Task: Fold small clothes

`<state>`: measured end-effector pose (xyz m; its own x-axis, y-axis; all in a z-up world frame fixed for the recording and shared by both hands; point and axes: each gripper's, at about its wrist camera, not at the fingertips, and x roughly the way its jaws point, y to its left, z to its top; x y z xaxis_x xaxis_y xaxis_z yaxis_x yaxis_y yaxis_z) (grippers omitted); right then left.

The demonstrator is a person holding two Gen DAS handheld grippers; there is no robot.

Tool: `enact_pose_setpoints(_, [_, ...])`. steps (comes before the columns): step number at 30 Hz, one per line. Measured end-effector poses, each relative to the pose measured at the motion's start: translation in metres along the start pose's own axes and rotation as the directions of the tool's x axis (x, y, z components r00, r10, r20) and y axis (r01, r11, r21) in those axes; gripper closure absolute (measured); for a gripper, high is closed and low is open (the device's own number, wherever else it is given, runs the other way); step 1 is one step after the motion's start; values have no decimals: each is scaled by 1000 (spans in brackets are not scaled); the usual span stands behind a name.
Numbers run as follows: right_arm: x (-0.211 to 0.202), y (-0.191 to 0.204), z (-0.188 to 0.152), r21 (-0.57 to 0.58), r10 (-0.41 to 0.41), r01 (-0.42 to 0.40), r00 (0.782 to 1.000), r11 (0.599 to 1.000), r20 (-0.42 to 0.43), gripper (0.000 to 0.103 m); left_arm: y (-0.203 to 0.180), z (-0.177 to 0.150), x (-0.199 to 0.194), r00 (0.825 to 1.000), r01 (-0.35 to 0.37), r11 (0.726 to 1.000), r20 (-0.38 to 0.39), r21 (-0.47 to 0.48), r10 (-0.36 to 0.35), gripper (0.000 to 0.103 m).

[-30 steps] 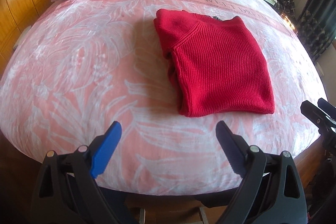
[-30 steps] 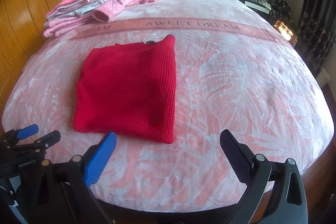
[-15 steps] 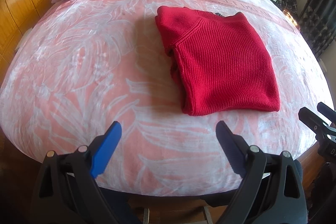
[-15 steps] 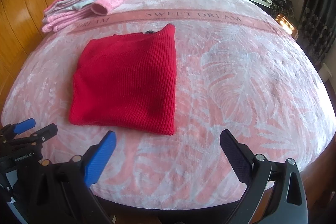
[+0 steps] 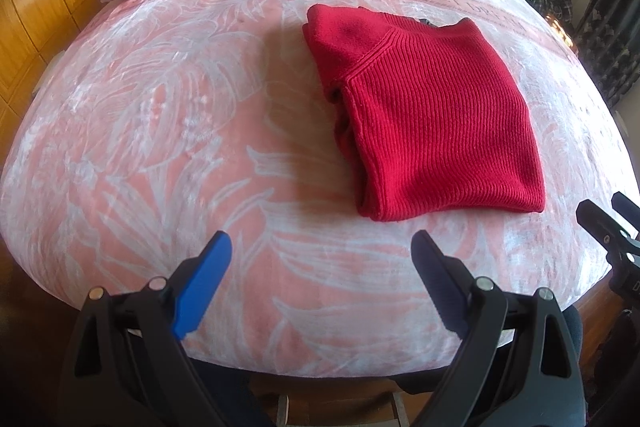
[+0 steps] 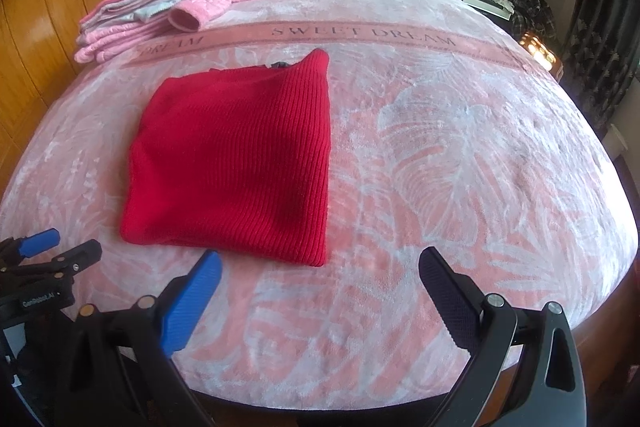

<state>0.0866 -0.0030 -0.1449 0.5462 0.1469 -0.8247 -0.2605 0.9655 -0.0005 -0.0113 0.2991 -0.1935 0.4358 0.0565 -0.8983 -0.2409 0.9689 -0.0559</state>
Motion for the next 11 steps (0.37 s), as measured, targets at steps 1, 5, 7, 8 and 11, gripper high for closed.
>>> enact_pose_setpoints(1, [0,0,0,-1,-4,4,1000,1000,2,4,0,0,1,1000,-2,1000,-2,2,2,13])
enact_pose_setpoints(5, [4,-1,2,1,-1,1,1000,1000,-16,4,1,-1,4,1000,0,1000,-10,-2,0,13])
enact_pose_setpoints(7, [6,-1,2,-4,-24,24,999,1000,-28,4,1,-1,4,1000,3,1000,-12,-3,-3,13])
enact_pose_setpoints(8, [7,0,1,-10,-23,22,999,1000,-31,4,1,-1,5,1000,4,1000,-13,-3,-4,13])
enact_pose_setpoints(11, [9,-1,0,-8,-13,13,999,1000,-36,4,1,-2,6,1000,8,1000,-17,-4,-8,13])
